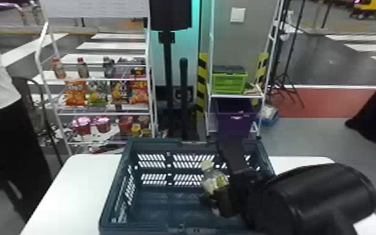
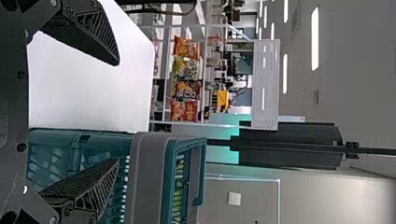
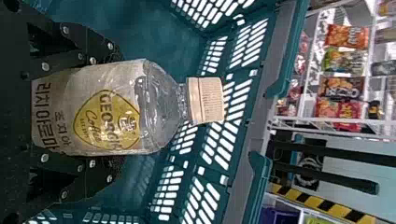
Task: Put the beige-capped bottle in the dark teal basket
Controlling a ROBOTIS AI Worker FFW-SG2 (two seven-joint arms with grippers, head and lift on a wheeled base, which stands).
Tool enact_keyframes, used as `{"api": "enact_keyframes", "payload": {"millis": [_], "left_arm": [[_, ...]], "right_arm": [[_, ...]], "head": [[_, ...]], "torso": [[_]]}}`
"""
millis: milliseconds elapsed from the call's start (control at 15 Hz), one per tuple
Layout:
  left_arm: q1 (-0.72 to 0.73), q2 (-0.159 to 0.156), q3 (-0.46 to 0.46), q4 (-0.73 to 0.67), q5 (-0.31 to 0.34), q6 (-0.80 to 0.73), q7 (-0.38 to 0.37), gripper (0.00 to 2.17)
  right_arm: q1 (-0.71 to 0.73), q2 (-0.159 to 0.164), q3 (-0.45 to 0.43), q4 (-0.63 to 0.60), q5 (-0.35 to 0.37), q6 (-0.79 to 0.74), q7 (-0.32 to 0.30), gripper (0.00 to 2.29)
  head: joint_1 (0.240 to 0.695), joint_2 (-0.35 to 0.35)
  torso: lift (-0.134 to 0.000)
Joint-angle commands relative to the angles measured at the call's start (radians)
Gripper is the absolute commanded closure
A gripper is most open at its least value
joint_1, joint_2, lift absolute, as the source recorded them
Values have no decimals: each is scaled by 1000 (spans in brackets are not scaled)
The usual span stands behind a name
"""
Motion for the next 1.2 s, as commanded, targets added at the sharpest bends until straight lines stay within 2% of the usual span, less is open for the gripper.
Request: {"api": "enact_keyframes", "payload": {"millis": [0,467,733,800,867,933,1000,1133], "left_arm": [[2,-1,5,-1,2,0,0,154],[7,-1,9,-3,2,-6,-2,154],[8,-1,12,-1,2,-25,-2,154],[10,-1,14,-3,3,-25,-2,154],[10,-1,15,-3,8,-25,-3,154],[10,-1,17,-3,9,-25,-6,154],[10,0,17,-6,9,-25,-8,154],[10,2,18,-11,11,-25,-8,154]], "right_arm": [[-46,1,9,69,0,48,0,2135],[-127,1,64,256,-3,39,0,2128],[-138,1,80,280,-3,26,0,2051],[-140,1,78,279,-8,29,0,1895],[-138,1,77,279,-14,32,0,1285],[-137,1,77,274,-14,36,0,566],[-137,1,75,271,-15,39,0,63],[-134,1,75,266,-14,29,-5,-2]], "head": [[499,0],[499,0],[499,0],[499,0],[499,0],[499,0],[499,0],[499,0]], "torso": [[0],[0],[0],[0],[0],[0],[0],[0]]}}
